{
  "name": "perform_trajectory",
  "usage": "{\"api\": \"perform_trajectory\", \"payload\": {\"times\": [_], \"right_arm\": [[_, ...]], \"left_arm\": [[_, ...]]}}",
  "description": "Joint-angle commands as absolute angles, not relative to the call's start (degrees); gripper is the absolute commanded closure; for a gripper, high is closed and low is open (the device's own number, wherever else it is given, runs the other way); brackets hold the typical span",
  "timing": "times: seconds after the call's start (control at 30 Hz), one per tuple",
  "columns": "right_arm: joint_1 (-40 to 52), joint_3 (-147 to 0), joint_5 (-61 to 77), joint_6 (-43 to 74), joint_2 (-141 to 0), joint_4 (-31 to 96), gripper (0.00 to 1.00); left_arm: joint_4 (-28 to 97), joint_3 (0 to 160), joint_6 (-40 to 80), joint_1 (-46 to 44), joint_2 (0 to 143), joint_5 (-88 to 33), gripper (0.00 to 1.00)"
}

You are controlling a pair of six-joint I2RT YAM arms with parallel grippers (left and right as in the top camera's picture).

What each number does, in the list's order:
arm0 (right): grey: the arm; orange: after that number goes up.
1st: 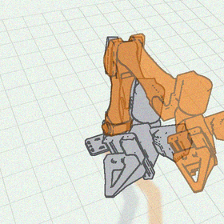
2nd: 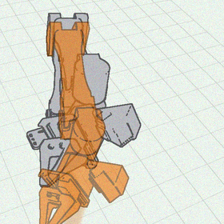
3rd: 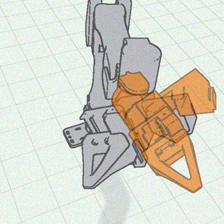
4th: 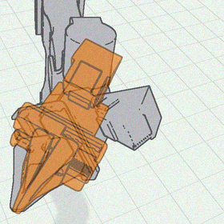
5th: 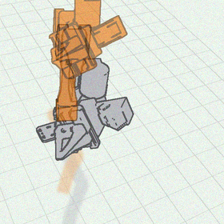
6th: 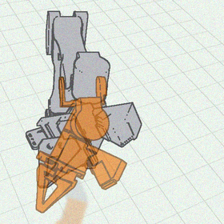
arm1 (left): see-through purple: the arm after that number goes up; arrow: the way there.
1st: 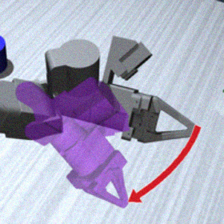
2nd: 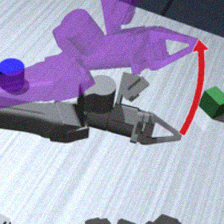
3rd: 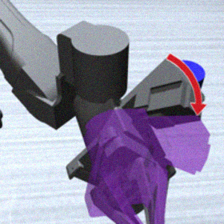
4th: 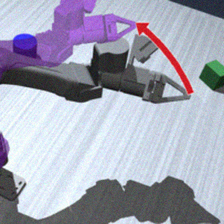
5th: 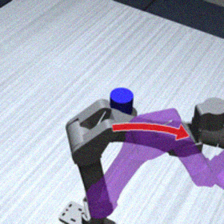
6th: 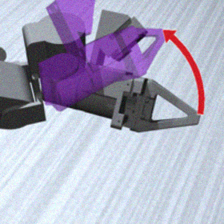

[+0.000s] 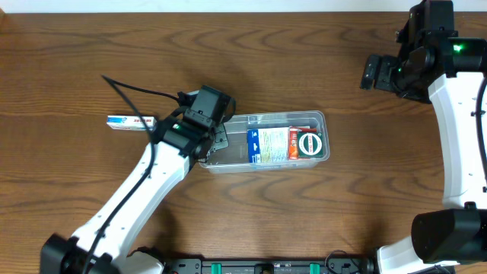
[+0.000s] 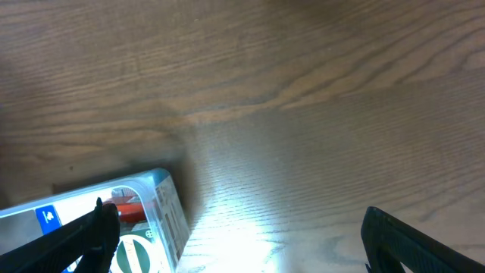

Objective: Pack container
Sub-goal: 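Carry the bottle right and lower it into the container's left end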

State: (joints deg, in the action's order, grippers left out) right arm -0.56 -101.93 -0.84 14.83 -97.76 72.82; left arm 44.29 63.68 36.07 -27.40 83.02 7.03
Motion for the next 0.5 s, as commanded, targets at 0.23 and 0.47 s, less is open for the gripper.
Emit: {"api": "perform_trajectory", "payload": {"times": [0.23, 0.47], "right_arm": [[-0.73, -102.32, -0.64, 14.52, -97.89, 72.86, 0.01], [-0.73, -102.32, -0.64, 14.52, -97.89, 72.86, 0.01]], "left_arm": [[40.12, 65.89, 40.14, -27.35, 90.19, 9.98, 0.88], [39.68, 65.87, 45.19, -27.35, 92.23, 15.38, 0.88]]}}
